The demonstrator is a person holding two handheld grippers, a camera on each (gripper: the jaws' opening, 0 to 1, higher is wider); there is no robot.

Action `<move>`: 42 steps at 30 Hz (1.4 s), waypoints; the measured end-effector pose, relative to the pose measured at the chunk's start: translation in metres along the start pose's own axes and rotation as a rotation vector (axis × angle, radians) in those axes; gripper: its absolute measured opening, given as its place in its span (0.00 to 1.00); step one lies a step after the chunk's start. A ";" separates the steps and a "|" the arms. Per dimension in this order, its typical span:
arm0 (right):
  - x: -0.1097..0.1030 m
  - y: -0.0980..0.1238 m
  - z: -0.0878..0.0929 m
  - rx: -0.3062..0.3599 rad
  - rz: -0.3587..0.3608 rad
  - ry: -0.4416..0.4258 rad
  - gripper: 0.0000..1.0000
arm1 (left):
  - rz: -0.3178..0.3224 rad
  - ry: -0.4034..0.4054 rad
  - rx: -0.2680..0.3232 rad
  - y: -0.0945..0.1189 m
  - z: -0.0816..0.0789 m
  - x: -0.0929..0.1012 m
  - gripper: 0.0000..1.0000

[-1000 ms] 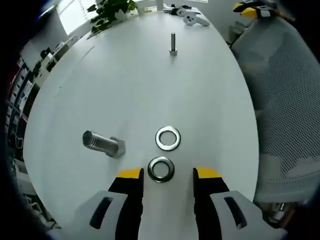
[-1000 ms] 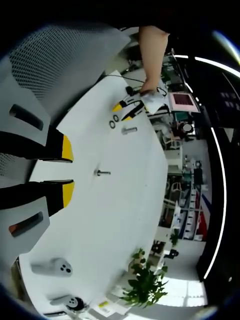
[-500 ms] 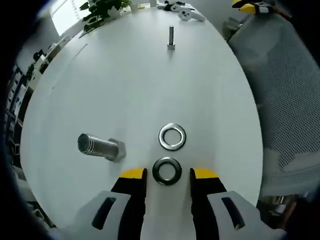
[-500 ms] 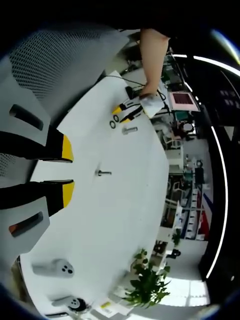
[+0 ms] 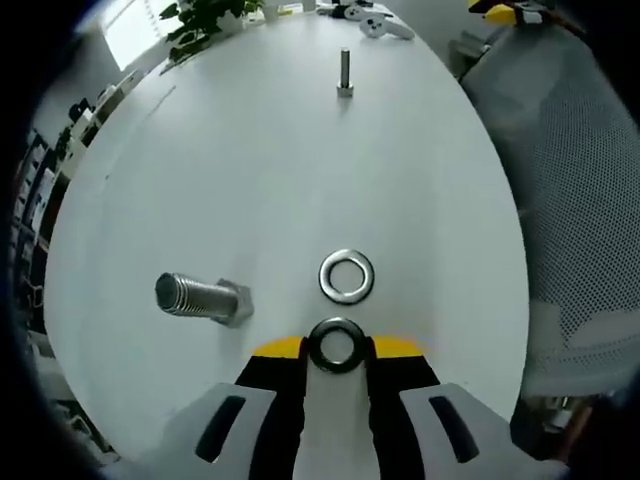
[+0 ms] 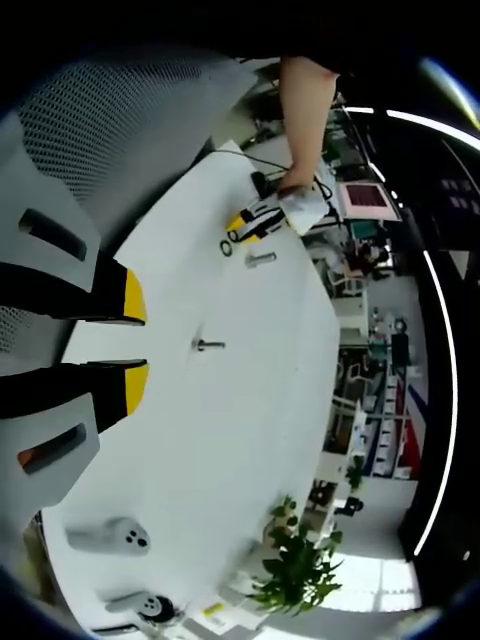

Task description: Place the washer onto the threaded stud by aligning its center hole with the stud, sliding it down to the base, and recovering from edge contact or off-axis alignment until the washer reaches the visible bottom stop.

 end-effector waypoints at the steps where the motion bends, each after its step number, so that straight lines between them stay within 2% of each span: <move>1: 0.000 0.000 0.000 0.001 0.000 0.000 0.16 | 0.002 0.009 -0.002 -0.002 0.001 -0.001 0.21; 5: 0.001 0.000 0.000 0.002 0.000 -0.001 0.16 | -0.004 0.009 -0.009 0.000 -0.001 -0.001 0.21; 8: 0.001 0.000 0.000 0.004 0.000 -0.002 0.16 | 0.008 0.073 -0.005 0.001 -0.002 -0.002 0.20; 13: 0.001 0.000 0.000 0.006 -0.001 -0.003 0.16 | -0.004 0.046 -0.035 0.003 0.002 -0.001 0.19; 22: 0.002 0.000 0.000 0.008 -0.001 -0.009 0.16 | -0.030 0.069 -0.019 0.003 0.000 -0.005 0.19; 30: 0.003 0.001 0.001 0.009 0.001 -0.012 0.16 | -0.013 0.084 -0.023 0.011 -0.002 -0.002 0.19; 31: 0.003 0.001 0.001 0.009 0.001 -0.012 0.16 | -0.010 0.085 -0.017 0.015 -0.003 -0.002 0.08; 32: 0.003 0.001 0.001 0.009 0.001 -0.012 0.16 | 0.018 0.051 -0.021 0.021 -0.005 0.000 0.01; 33: 0.003 0.001 0.001 0.009 0.000 -0.012 0.16 | -0.014 0.062 -0.026 0.027 -0.006 -0.003 0.00; 37: 0.003 0.000 0.001 0.009 0.000 -0.014 0.16 | -0.016 0.066 0.001 0.020 -0.007 -0.006 0.00; 41: 0.003 0.000 0.001 0.006 -0.002 -0.013 0.16 | -0.062 0.059 -0.039 0.018 0.006 -0.014 0.00; 42: 0.003 0.000 0.002 0.004 -0.003 -0.013 0.16 | -0.059 0.078 -0.028 0.023 0.009 -0.015 0.00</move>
Point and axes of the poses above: the point that each gripper's makers call its tool centre point, and the gripper's own axes: y roughly backward along the fingers, x roughly to its right, z roughly out of its underside, the point moved 6 cm from there along y, roughly backward along the fingers, and after that the axes turned 10 degrees about -x, right-handed, at the moved point
